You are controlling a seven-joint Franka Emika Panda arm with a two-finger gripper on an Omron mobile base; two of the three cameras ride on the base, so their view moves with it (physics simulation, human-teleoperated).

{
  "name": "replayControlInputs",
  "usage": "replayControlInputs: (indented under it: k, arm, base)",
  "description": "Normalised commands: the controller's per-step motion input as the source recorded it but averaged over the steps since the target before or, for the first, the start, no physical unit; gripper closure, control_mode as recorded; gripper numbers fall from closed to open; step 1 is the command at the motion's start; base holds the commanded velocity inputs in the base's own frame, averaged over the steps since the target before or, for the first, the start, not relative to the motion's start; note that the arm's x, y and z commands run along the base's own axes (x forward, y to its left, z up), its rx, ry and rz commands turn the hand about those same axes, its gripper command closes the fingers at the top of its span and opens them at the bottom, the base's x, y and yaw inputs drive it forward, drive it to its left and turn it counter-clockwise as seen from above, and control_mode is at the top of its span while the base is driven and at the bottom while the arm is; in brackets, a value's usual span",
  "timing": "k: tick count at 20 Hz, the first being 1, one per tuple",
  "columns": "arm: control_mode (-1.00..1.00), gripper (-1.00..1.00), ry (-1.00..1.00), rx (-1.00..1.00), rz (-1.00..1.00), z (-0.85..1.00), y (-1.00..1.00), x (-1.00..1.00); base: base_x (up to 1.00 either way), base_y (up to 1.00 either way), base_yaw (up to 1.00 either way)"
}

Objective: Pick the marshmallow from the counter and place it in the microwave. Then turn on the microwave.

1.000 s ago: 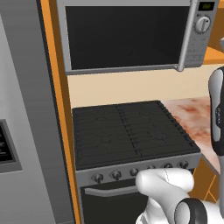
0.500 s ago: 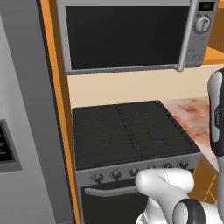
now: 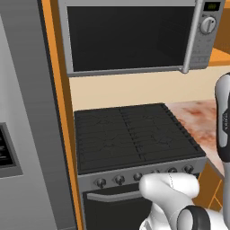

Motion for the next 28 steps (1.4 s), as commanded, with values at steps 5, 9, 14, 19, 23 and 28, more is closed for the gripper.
replayControlInputs:
  k: [5, 9, 14, 19, 23, 28]
  arm:
    - [-1.0, 1.0, -0.06, 0.12, 0.0, -0.03, -0.02, 0.0]
    - [-1.0, 1.0, -0.07, 0.12, 0.0, -0.01, -0.03, 0.0]
    - [-1.0, 1.0, -0.07, 0.11, 0.0, -0.04, -0.02, 0.0]
    - [-1.0, 1.0, -0.06, 0.11, 0.0, -0.11, 0.0, 0.0]
    - [-1.0, 1.0, -0.06, 0.1, 0.0, -0.08, 0.0, 0.0]
    - [-1.0, 1.0, -0.08, 0.09, 0.0, -0.01, 0.0, 0.0]
  base:
    - [0.0, 0.0, 0.0]
    - [0.0, 0.0, 0.0]
    - [0.0, 0.0, 0.0]
    - [0.0, 0.0, 0.0]
    - [0.0, 0.0, 0.0]
    - [0.0, 0.0, 0.0]
